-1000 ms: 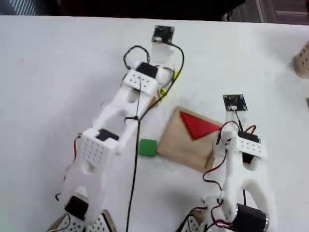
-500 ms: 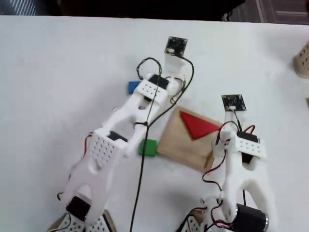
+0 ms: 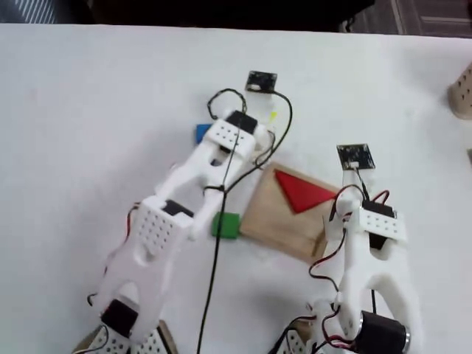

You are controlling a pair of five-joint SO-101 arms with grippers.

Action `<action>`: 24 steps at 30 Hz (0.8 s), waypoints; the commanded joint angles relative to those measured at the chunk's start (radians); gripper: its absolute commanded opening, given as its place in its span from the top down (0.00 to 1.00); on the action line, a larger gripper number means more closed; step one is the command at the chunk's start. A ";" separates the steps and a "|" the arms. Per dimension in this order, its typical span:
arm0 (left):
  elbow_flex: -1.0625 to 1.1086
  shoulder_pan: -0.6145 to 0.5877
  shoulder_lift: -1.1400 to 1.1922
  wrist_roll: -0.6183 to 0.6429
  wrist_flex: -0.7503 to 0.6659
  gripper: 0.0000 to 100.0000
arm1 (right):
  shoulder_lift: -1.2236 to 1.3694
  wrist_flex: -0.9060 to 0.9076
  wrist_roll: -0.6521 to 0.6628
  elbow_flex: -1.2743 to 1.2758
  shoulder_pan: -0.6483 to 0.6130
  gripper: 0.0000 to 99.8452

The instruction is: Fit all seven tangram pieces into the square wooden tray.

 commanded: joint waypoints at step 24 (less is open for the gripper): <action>0.720 -0.033 -0.216 -0.071 -1.336 0.98 | -0.042 -0.008 0.023 0.005 -0.018 0.98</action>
